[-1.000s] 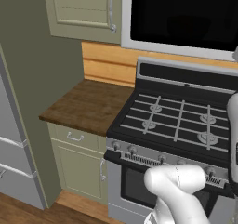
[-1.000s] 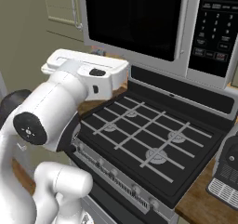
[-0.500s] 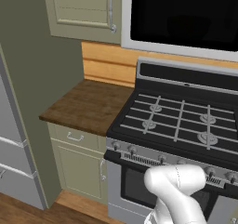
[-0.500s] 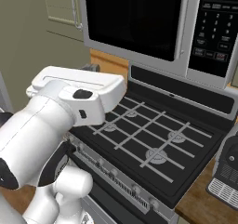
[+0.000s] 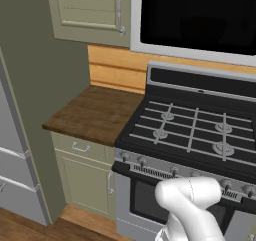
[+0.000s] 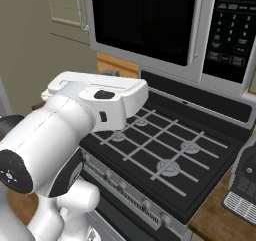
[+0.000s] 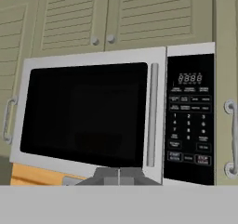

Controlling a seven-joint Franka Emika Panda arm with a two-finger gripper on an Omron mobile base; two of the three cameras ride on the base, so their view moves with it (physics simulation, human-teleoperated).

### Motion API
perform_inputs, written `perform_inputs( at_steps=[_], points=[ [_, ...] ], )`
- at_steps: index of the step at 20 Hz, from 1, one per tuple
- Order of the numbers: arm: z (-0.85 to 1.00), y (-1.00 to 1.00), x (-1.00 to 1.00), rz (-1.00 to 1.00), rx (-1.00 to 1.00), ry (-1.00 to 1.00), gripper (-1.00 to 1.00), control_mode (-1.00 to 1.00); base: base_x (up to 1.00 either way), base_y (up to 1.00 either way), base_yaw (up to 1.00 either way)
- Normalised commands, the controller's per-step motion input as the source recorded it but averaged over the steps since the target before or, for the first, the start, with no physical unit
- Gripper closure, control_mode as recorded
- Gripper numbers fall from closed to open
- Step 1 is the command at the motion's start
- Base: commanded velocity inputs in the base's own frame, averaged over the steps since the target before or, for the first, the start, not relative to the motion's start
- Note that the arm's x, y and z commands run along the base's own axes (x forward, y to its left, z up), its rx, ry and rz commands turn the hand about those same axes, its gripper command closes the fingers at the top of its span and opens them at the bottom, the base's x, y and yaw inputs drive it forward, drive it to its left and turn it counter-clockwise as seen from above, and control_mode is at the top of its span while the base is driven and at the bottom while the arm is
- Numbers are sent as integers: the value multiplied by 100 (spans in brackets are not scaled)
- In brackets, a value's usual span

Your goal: Pick the sweet potato from the sink and place it in the bowl. Then pick the bowl and place it in the microwave. Then close the microwave door and press the start button.

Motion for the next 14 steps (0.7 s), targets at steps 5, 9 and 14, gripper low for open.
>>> perform_inputs(
  at_steps=[5,9,14],
  points=[
    [0,-34,11,0,0,7,100,-100,0,0,0],
    [1,-33,23,0,0,1,100,-100,0,0,0],
    [8,-36,17,0,1,0,100,-100,0,0,0]
  ],
)
